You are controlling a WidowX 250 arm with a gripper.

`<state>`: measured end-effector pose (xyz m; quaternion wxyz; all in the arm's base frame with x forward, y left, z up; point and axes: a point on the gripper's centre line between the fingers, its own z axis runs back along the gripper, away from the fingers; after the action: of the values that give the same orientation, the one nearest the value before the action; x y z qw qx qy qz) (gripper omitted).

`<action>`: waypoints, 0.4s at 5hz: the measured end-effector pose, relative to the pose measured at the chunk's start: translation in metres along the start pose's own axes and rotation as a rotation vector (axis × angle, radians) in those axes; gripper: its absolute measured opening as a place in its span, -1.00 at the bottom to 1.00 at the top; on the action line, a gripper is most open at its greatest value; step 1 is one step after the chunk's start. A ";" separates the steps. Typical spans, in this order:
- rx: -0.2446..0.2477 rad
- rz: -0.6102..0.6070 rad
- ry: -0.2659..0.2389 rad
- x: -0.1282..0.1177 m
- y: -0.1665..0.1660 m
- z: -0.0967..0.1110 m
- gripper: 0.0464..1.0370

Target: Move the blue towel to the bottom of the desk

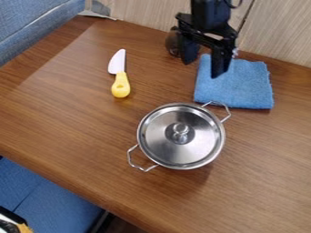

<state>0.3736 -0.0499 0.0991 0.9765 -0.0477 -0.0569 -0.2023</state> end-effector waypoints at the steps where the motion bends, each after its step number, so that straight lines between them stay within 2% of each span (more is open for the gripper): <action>1: 0.010 -0.054 0.006 0.009 -0.006 -0.010 0.92; 2: 0.015 -0.090 0.023 0.012 -0.010 -0.021 0.92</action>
<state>0.3823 -0.0662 0.0802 0.9673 -0.0356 -0.0494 -0.2463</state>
